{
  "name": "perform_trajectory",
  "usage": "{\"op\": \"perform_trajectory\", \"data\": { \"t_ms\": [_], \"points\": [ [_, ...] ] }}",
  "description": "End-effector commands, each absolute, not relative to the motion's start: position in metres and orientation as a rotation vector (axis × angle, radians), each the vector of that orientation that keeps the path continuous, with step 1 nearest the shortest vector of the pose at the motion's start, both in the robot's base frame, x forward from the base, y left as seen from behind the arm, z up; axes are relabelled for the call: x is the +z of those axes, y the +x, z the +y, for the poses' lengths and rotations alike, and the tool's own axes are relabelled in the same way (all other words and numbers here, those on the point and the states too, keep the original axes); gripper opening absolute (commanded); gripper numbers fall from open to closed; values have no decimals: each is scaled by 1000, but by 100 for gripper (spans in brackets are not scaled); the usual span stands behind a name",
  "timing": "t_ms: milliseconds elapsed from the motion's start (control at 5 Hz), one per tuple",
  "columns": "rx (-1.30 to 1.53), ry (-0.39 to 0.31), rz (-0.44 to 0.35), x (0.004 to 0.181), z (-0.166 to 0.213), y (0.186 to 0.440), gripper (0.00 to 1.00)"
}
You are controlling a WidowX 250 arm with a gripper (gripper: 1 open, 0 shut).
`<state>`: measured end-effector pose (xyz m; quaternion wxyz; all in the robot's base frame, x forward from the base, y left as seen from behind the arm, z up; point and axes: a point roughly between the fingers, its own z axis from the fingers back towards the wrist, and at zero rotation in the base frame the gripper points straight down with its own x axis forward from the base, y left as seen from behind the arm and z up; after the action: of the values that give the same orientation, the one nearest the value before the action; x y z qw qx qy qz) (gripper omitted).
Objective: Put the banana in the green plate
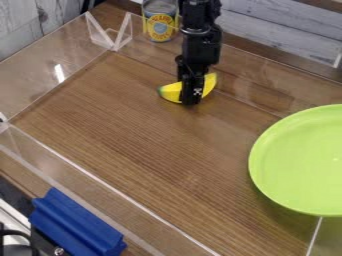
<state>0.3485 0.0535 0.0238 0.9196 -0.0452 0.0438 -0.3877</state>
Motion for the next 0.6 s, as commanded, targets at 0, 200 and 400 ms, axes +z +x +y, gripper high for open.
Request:
{"op": "perform_trajectory", "data": {
  "t_ms": [0,200,400],
  "points": [
    [-795,-61,33,49,54,354,0],
    [-795,-61,33,54,52,352,0],
    [-795,-63,33,59,50,350,0]
  ]
}}
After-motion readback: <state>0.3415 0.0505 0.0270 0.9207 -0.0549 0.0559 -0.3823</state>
